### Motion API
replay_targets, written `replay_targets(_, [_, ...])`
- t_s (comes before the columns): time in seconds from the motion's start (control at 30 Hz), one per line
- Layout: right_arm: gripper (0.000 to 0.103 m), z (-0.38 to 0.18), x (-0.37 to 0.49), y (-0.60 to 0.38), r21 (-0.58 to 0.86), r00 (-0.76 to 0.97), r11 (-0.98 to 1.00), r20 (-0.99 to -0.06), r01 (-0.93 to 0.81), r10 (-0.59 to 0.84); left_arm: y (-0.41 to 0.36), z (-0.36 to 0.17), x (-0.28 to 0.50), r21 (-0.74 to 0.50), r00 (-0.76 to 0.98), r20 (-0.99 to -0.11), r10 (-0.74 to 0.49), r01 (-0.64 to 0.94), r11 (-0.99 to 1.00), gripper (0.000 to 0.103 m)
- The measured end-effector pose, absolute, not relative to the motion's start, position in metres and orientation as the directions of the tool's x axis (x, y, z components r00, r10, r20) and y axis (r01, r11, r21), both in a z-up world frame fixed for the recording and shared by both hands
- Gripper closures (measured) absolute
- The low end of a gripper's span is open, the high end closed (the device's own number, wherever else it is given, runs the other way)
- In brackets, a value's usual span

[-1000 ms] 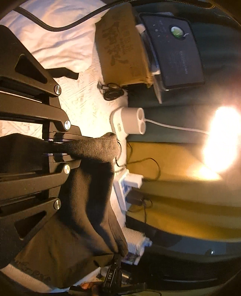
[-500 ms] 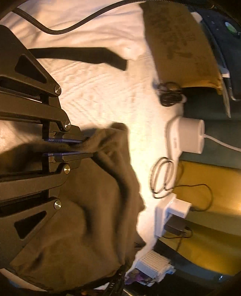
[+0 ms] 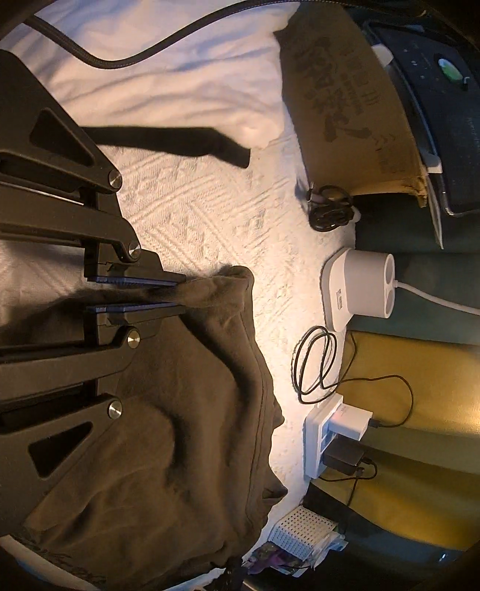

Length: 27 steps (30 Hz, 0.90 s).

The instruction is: Fold small clothes

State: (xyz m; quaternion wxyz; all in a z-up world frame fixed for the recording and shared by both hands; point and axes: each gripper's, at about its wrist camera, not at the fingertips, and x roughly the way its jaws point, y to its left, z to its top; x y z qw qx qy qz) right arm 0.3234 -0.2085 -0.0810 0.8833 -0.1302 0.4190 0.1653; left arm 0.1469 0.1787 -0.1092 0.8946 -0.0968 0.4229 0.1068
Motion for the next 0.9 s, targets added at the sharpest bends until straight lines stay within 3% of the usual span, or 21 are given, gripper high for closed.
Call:
replay_targets(0.27, [0.027,-0.066,0.33,-0.265,0.036,0.617,0.951,-0.753,-0.307,0.228,0.167,-0.091,0.135,-0.08,0.641,-0.759,0.115,-0.267,0.96,0.095])
replay_targets(0.33, [0.037,-0.072,0.338,-0.266,0.047,0.605,0.954,-0.764,-0.295,0.225,0.163,-0.087,0.132,-0.077,0.645,-0.755,0.118,-0.265,0.961,0.095])
replay_targets(0.47, [0.044,-0.095,0.339,-0.253,0.001,0.555,0.947,-0.81,-0.322,0.189,0.158,-0.082,0.126,-0.064,0.65,-0.75,0.126,-0.261,0.963,0.095])
replay_targets(0.5, [0.045,-0.098,0.336,-0.25,0.012,0.542,0.942,-0.815,-0.337,0.204,0.158,-0.082,0.124,-0.061,0.649,-0.75,0.129,-0.262,0.963,0.094])
replay_targets(0.57, [0.045,-0.101,0.326,-0.24,-0.009,0.541,0.933,-0.817,-0.36,0.201,0.156,-0.082,0.122,-0.061,0.645,-0.753,0.128,-0.263,0.963,0.08])
replay_targets(0.6, [0.045,-0.101,0.32,-0.235,-0.021,0.542,0.929,-0.817,-0.37,0.197,0.156,-0.082,0.121,-0.065,0.645,-0.754,0.124,-0.261,0.963,0.069])
replay_targets(0.63, [0.045,-0.101,0.315,-0.231,-0.03,0.543,0.925,-0.817,-0.378,0.195,0.154,-0.083,0.12,-0.071,0.646,-0.754,0.117,-0.258,0.964,0.065])
replay_targets(0.9, [0.045,-0.111,0.279,-0.195,-0.127,0.545,0.889,-0.825,-0.439,0.151,0.141,-0.083,0.118,-0.077,0.658,-0.749,0.08,-0.206,0.976,0.065])
